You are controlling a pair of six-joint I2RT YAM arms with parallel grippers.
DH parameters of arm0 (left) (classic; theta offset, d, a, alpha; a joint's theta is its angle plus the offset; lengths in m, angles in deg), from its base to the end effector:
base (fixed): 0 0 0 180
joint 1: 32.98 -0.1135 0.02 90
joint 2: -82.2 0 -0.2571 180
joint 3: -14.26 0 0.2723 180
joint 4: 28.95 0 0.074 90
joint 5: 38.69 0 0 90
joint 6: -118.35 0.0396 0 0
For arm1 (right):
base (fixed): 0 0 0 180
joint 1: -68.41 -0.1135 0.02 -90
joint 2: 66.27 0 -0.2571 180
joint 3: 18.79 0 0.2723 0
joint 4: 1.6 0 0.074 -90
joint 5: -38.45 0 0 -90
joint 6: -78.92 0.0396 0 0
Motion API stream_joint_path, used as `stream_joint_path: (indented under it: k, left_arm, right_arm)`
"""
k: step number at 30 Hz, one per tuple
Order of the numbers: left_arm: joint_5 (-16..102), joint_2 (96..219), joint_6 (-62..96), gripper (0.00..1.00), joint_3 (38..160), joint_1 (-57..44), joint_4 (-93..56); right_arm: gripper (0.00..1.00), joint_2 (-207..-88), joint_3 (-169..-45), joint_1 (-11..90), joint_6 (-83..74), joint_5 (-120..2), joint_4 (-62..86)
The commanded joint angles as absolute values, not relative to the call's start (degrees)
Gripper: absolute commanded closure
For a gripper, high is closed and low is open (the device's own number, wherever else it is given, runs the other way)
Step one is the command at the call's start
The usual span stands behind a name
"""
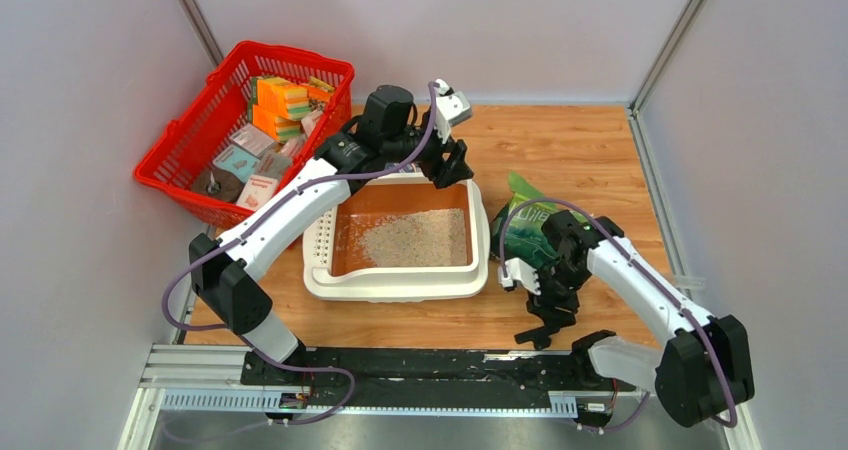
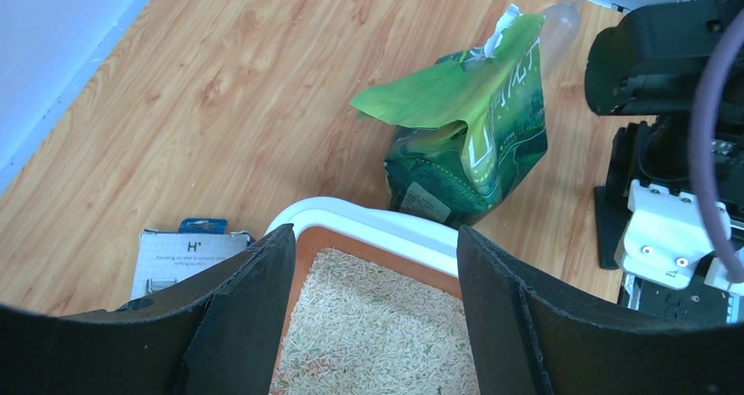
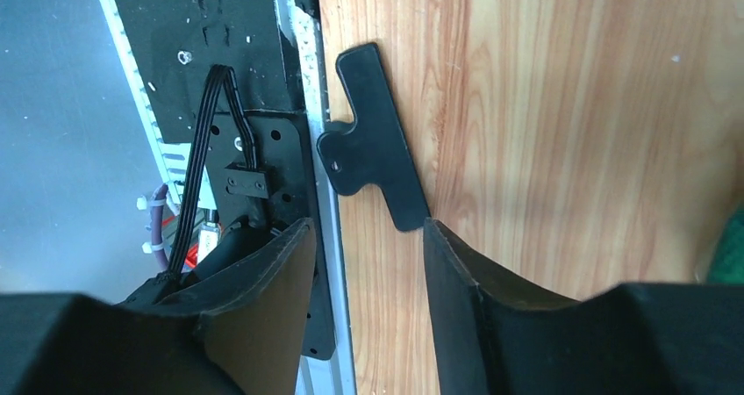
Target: Fill the litter box with clean litter
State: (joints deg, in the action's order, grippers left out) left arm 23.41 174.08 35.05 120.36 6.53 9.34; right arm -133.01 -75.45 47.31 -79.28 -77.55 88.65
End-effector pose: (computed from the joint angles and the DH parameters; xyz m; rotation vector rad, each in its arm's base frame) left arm 0.2906 -0.2636 0.3929 1.0886 1.7250 -0.8487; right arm 0.1495 0.0763 0.1942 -2.0852 2.2008 0.7510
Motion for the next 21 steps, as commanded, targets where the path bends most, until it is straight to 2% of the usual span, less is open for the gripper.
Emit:
stream_joint_path:
  k: [1, 6, 9, 10, 12, 13, 17, 18, 19, 21]
  left_arm:
    - [21.87, 173.96, 33.72, 0.25, 121.12, 6.66, 8.12]
    - [20.38, 176.50, 30.82, 0.25, 123.66, 6.57, 7.16]
    - [19.15, 179.93, 26.00, 0.25, 125.69, 6.57, 5.84]
    - [18.19, 180.90, 24.42, 0.25, 126.83, 6.57, 4.71]
    - [17.74, 183.62, 18.97, 0.25, 127.80, 6.66, 1.99]
    - [17.48, 184.50, 16.86, 0.25, 127.98, 6.66, 0.93]
    - [15.55, 188.98, 5.35, 0.24, 128.68, 6.58, -5.57]
    - [15.45, 189.86, 3.50, 0.24, 129.03, 6.66, -7.50]
    - [15.63, 191.44, 0.70, 0.23, 129.21, 6.66, -8.30]
    - [16.59, 192.94, -1.61, 0.22, 129.47, 6.66, -9.45]
  right_arm:
    - [0.48, -127.98, -81.34, 47.14, -75.68, -75.81, 89.61]
    - [0.44, -123.05, -98.47, 47.84, -65.33, -76.51, 89.89]
    - [0.38, -123.57, -107.36, 50.74, -55.43, -77.92, 84.80]
    - [0.33, -124.18, -108.85, 51.88, -51.46, -76.87, 82.70]
    - [0.25, -126.38, -110.71, 57.14, -42.43, -76.77, 76.28]
    - [0.14, -127.34, -110.80, 59.68, -39.32, -76.95, 73.74]
    - [0.07, -140.05, -115.96, 76.45, -30.95, -85.90, 72.29]
    - [0.06, -142.53, -116.77, 78.59, -30.07, -88.87, 72.83]
    - [0.00, -144.56, -117.39, 80.61, -28.76, -90.30, 73.27]
    - [0.00, -149.73, -118.27, 84.57, -28.31, -92.15, 74.15]
